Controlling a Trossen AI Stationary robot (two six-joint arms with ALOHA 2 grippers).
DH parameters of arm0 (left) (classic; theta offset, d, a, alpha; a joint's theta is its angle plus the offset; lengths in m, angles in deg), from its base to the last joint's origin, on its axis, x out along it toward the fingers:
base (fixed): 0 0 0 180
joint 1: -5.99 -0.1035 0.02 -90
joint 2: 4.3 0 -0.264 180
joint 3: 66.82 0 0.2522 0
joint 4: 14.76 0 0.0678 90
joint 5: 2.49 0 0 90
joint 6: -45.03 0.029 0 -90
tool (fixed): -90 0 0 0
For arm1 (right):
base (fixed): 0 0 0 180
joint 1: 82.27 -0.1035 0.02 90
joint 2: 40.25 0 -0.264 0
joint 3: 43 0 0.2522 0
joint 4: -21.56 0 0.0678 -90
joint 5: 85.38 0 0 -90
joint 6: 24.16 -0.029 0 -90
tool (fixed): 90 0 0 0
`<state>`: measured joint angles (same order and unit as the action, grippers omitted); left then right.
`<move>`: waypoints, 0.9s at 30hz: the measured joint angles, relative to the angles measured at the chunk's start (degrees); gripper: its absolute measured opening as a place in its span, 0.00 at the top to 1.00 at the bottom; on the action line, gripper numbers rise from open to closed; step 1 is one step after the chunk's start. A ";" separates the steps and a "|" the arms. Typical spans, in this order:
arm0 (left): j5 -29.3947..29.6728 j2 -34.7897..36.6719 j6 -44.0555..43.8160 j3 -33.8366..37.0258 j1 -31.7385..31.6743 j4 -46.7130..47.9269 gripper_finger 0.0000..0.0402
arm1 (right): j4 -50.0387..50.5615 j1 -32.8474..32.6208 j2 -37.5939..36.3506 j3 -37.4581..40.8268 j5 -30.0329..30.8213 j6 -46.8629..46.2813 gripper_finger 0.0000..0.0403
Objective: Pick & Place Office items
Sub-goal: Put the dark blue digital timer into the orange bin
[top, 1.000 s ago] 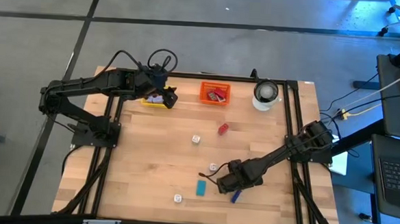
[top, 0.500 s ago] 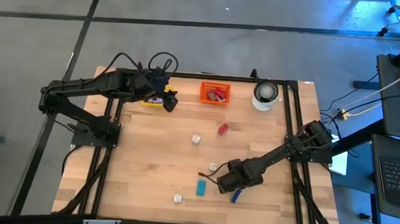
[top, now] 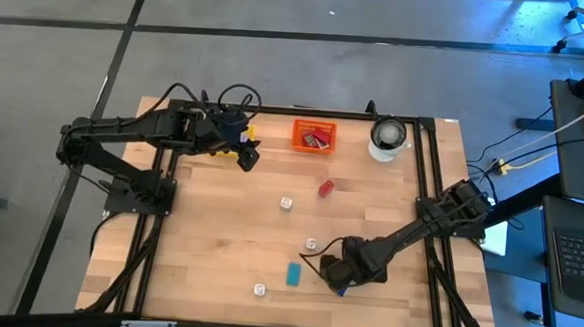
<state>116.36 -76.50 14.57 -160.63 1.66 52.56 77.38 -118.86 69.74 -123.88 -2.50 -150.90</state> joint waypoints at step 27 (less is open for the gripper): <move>1.49 -0.02 5.71 0.00 2.51 0.59 0.37 | -0.36 -3.18 2.82 -3.95 -3.35 1.19 0.33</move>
<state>117.85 -76.52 20.29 -160.63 4.17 53.14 77.01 -122.04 72.56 -127.83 -5.84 -149.72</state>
